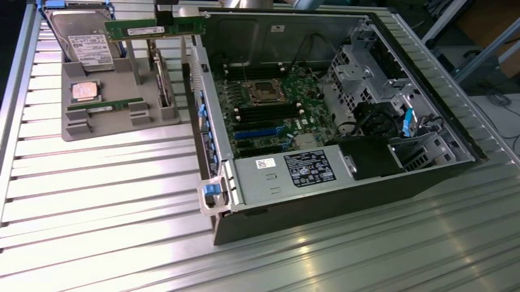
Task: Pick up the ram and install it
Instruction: 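Pick up the ram and move it above insertion slot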
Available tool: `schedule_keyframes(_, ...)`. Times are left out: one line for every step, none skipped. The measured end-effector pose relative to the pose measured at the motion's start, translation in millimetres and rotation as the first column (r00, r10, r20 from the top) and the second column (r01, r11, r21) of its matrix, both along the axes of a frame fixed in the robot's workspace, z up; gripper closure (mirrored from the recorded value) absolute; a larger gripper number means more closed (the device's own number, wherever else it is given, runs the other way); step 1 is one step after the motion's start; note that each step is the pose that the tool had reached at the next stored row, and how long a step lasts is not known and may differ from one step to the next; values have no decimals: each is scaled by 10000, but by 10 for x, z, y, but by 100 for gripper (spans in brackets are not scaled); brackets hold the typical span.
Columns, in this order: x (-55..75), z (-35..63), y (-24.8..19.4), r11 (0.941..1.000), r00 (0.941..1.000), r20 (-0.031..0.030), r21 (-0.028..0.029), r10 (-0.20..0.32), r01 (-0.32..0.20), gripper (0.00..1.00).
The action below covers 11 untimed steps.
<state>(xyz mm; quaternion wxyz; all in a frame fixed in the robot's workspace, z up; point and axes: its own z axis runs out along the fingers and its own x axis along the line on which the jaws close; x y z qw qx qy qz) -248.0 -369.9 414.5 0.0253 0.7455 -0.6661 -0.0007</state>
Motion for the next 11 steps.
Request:
schedule_keyframes(8,0,0,10000,10000,1,1,0,0,88)
schedule_keyframes(18,0,0,10000,10000,1,0,0,0,88)
schedule_keyframes(45,0,0,10000,10000,1,0,-1,1,88)
schedule_keyframes(66,0,0,10000,10000,0,0,-1,1,88)
schedule_keyframes(94,0,0,10000,10000,0,0,0,0,88)
schedule_keyframes(116,0,0,10000,10000,0,0,0,0,88)
schedule_keyframes(136,0,0,10000,10000,0,0,0,0,88)
schedule_keyframes(163,0,0,10000,10000,0,0,0,0,88)
schedule_keyframes(176,0,0,10000,10000,1,0,0,0,88)
schedule_keyframes(185,0,0,10000,10000,0,0,0,0,88)
schedule_keyframes(203,0,0,10000,10000,1,0,0,0,88)
